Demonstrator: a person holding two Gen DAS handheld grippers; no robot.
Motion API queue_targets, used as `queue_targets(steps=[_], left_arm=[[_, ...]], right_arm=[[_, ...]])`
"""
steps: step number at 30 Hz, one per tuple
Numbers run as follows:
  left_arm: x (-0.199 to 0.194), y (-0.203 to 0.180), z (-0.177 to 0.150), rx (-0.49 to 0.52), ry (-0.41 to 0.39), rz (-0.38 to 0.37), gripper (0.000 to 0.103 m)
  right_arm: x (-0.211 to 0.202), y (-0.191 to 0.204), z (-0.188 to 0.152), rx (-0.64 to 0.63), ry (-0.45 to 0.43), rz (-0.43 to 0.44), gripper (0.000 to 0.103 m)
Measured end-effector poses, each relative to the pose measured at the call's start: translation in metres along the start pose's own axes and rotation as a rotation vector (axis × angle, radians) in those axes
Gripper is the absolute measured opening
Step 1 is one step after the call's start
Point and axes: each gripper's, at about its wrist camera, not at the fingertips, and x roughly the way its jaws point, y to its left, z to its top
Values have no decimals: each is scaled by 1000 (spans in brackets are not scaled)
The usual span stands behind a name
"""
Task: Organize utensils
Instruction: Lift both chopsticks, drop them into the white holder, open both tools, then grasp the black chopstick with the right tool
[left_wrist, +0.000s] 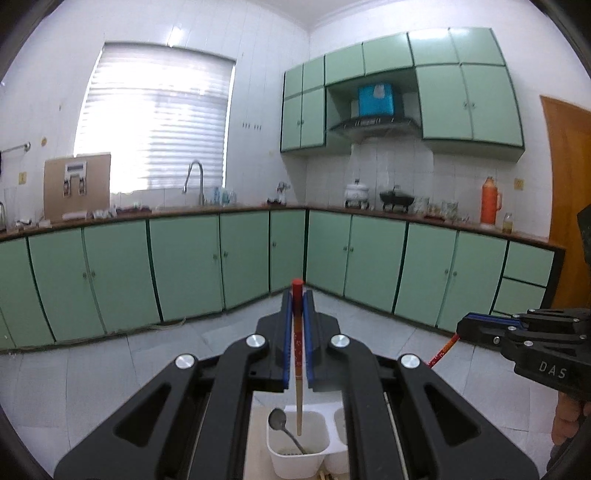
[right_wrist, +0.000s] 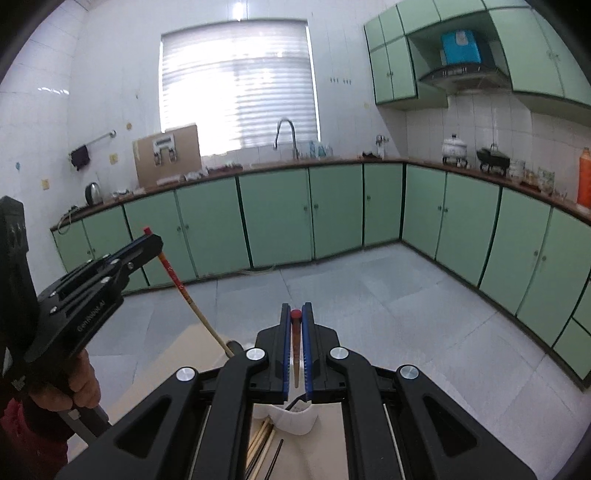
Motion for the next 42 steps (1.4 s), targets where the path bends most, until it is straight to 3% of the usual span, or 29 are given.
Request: queue_targets(steps=[10, 12, 13, 14, 16, 21, 23, 27, 33, 42], left_arm=[[46, 21, -42, 5, 151, -3, 7], [45, 24, -46, 8, 160, -5, 13], [43, 26, -48, 5, 159, -6, 22], [40, 28, -48, 2, 155, -5, 31], [33, 31, -50, -4, 144, -3, 37], [1, 34, -54, -7, 98, 8, 53], [-19, 34, -60, -2, 69, 25, 66], [-48, 32, -81, -7, 65, 36, 74], [-77, 30, -128, -5, 135, 49, 79], [-95, 41, -202, -24, 311, 79, 79]], right_arm=[[39, 0, -29, -9, 105, 13, 6], [40, -2, -31, -5, 109, 12, 7], [38, -3, -34, 0, 109, 8, 8], [37, -3, -35, 2, 106, 7, 10], [28, -5, -37, 3, 84, -7, 19], [-5, -2, -46, 4, 4, -59, 53], [-17, 0, -53, 9, -24, -76, 63], [-42, 5, -82, 40, -71, -115, 80], [-54, 18, -139, 58, -34, -141, 86], [-46, 31, -223, 96, 119, -167, 86]])
